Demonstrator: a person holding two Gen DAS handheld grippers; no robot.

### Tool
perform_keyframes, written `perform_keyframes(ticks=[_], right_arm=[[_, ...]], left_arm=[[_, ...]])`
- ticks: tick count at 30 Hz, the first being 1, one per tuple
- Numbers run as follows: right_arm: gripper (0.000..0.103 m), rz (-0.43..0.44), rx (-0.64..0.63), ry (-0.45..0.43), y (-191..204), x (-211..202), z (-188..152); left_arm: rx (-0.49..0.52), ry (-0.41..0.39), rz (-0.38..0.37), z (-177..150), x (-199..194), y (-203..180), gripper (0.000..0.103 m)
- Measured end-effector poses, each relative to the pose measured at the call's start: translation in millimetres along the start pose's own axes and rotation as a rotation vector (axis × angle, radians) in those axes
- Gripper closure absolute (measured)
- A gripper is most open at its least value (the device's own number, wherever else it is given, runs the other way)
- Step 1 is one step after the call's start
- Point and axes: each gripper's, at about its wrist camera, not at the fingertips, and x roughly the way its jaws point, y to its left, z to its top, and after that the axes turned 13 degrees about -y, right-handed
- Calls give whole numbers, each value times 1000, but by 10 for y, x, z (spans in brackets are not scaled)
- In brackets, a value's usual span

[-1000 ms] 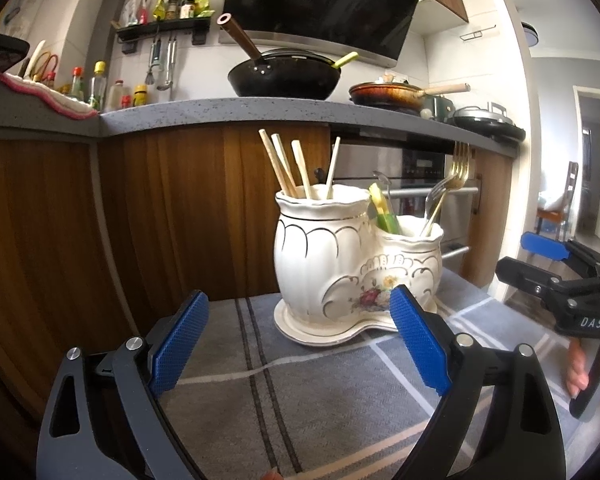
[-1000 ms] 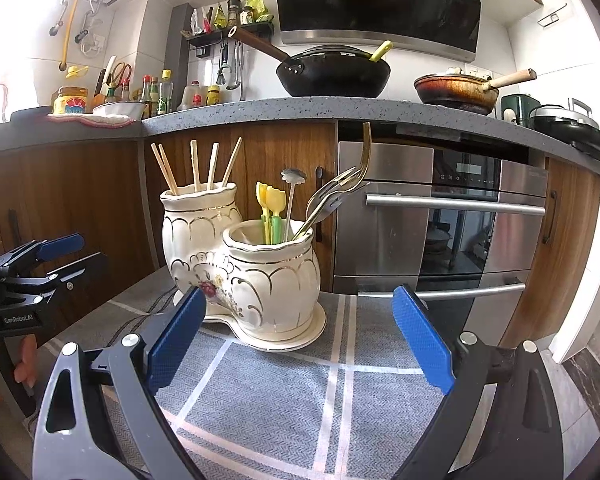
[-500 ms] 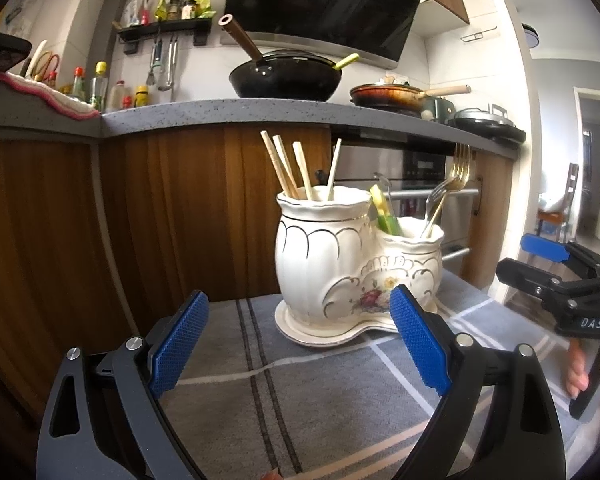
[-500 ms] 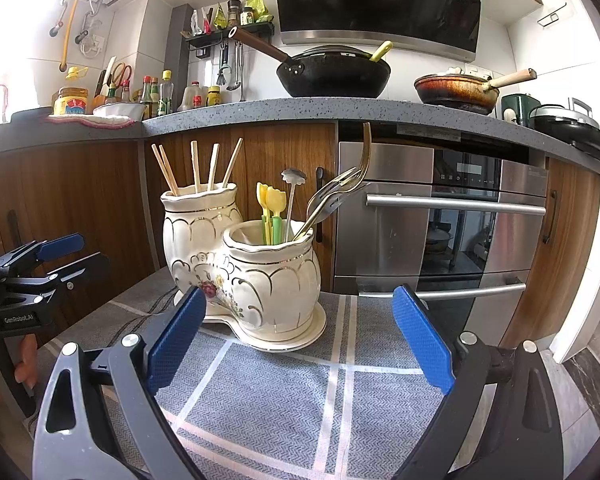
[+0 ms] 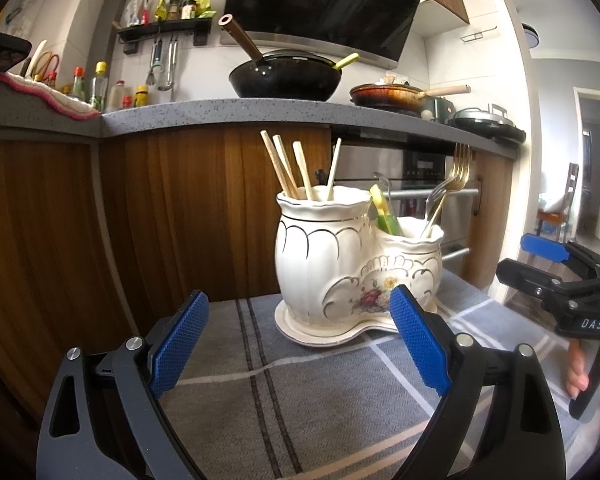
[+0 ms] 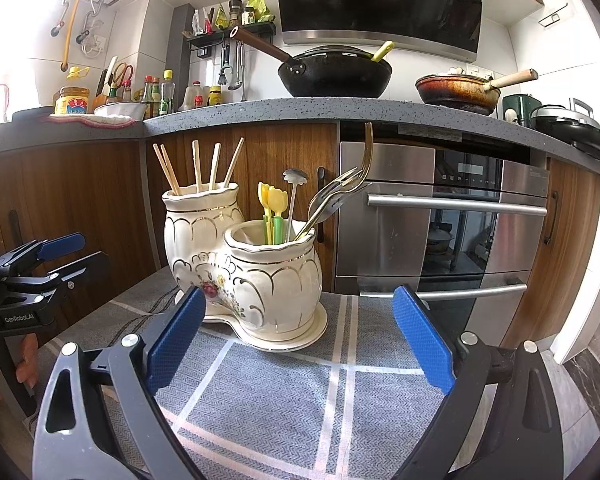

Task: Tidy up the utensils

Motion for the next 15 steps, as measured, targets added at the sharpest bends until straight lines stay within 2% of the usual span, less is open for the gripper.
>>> perform_keyframes(ticks=[15], right_arm=[[9,0,0,0,1,-1,-1]], left_arm=[[2,-13,25,-2,-23,12,11]])
